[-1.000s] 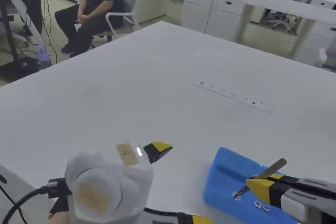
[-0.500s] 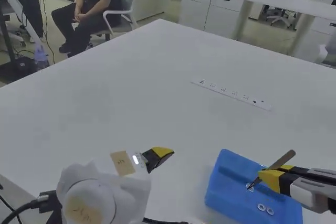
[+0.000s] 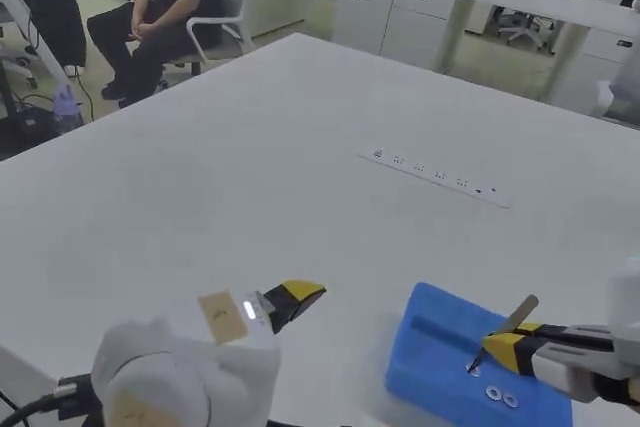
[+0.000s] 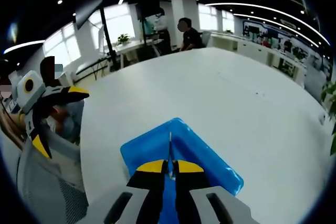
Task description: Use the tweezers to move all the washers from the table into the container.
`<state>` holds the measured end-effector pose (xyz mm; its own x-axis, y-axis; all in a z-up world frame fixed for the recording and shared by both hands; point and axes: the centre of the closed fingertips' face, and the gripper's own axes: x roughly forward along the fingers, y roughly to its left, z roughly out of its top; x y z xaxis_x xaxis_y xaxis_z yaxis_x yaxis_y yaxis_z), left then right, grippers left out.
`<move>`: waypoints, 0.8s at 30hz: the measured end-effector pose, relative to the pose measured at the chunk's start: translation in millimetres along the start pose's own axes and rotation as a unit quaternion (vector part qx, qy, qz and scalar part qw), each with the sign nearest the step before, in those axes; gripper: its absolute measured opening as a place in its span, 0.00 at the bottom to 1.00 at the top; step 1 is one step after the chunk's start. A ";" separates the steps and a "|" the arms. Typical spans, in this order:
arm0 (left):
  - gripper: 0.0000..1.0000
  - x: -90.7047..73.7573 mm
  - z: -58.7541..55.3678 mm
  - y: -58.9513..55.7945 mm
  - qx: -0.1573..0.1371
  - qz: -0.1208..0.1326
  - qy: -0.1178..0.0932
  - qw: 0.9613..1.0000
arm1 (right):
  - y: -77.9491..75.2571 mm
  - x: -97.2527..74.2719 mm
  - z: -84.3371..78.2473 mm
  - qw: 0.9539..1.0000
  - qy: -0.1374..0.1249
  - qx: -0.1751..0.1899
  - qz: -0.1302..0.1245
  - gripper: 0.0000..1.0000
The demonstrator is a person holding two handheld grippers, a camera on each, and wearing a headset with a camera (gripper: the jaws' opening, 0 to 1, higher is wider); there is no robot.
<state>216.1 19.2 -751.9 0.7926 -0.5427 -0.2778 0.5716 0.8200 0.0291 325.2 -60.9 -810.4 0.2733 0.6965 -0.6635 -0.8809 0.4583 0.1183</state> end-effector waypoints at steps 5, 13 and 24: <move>0.82 0.5 -0.9 -1.2 -0.003 -0.005 0.002 1.000 | -4.1 4.6 -6.0 1.000 0.016 -0.006 -0.001 0.03; 0.82 1.2 -4.1 0.4 -0.006 -0.003 0.009 1.000 | -1.8 7.5 -7.9 1.000 0.018 -0.005 0.003 0.03; 0.81 1.2 -4.3 1.8 -0.014 -0.002 0.008 1.000 | -9.8 7.5 -19.0 1.000 0.026 -0.003 -0.001 0.03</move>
<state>217.2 20.8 -756.3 0.7871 -0.5426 -0.2934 0.5680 0.8230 0.0015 328.5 -70.6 -830.5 0.2547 0.6660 -0.7011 -0.8824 0.4566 0.1132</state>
